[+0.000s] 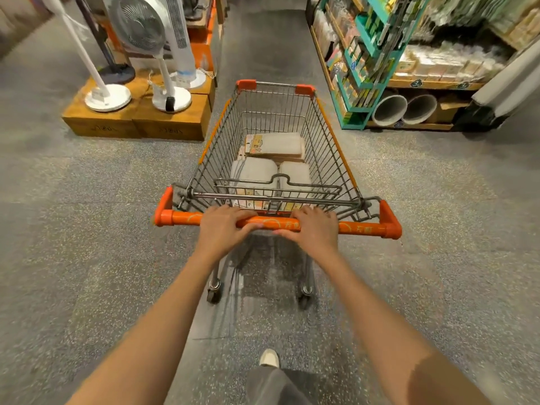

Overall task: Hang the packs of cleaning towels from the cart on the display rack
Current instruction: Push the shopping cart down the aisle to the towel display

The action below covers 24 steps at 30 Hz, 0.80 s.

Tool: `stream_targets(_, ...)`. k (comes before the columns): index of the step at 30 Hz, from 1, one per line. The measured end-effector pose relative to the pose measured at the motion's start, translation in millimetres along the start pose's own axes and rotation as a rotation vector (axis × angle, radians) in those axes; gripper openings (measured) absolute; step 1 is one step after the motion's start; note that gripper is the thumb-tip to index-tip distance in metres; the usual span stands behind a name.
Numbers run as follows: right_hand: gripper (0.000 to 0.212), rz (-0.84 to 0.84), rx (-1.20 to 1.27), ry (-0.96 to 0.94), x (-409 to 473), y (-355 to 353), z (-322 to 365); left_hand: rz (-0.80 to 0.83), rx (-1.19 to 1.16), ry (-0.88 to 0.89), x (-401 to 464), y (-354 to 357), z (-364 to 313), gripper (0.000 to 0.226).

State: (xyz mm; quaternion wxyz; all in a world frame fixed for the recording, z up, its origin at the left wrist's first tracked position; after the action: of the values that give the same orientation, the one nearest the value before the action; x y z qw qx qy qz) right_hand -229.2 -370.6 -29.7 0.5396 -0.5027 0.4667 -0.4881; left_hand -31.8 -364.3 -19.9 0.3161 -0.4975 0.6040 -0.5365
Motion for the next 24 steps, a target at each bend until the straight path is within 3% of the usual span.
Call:
stream_targets(4,0.094,-0.021,0.007,-0.014,50.3,-3.3,-12.2,0.010,0.010,-0.040,50.5,8.6,9.1,0.076)
stream_targets(8,0.084,-0.015,-0.010,-0.031,105.6,-4.8,-19.4,0.029,0.031,-0.049,101.4,16.4,26.6,0.058)
stream_targets(17,0.081,-0.008,-0.020,-0.050,245.9,-1.6,-24.7,0.014,0.027,-0.035,226.6,30.9,83.9,0.051)
stream_targets(24,0.088,0.050,-0.019,-0.033,361.8,-12.9,-22.2,0.099,0.034,-0.049,339.0,31.3,132.5,0.049)
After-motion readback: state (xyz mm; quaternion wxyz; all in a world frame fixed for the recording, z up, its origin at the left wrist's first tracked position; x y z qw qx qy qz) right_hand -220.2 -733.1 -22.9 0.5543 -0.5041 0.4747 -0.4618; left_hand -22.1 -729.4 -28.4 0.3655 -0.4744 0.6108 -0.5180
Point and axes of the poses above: each hand's wrist, its own x-axis towards the middle knuckle, its own y-axis out of the palm, z = x × y, the point moved 4 cm from there along x, towards the middle knuckle, and after that the axes turned 3 degrees about y, right-handed, at the moved point
